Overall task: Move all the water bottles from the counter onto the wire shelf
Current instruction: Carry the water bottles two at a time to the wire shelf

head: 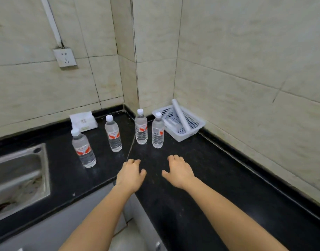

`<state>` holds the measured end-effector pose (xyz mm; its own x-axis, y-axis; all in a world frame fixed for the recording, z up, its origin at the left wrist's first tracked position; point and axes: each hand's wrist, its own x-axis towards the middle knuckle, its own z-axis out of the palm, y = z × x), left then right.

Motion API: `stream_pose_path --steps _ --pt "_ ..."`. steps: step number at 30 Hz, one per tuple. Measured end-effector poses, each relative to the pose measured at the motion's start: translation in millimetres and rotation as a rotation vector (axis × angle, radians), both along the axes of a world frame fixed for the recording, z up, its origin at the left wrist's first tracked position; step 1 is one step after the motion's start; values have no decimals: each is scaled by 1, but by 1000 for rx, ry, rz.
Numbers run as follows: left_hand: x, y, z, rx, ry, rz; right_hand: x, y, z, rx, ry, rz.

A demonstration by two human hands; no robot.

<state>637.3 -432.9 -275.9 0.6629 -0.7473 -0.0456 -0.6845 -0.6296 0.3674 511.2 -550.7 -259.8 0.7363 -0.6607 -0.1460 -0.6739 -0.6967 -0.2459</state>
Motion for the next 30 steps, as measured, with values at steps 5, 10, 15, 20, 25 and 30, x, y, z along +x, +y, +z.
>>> stream_pose_path --steps 5,10,15,20,25,30 --pt "82 -37 0 -26 -40 -70 58 -36 -9 -1 29 -27" --pt "160 -84 3 -41 -7 -123 114 -83 -8 3 -24 -124" --pt "213 -136 -1 -132 53 -151 161 -127 -5 -16 -79 -219" --pt "235 -183 -3 -240 90 -167 192 -155 -3 -44 -106 -246" --pt "235 -208 -7 -239 49 -238 205 -167 -8 -110 -49 -189" --pt "238 -202 -13 -282 46 -239 199 -159 -13 -203 -127 -178"
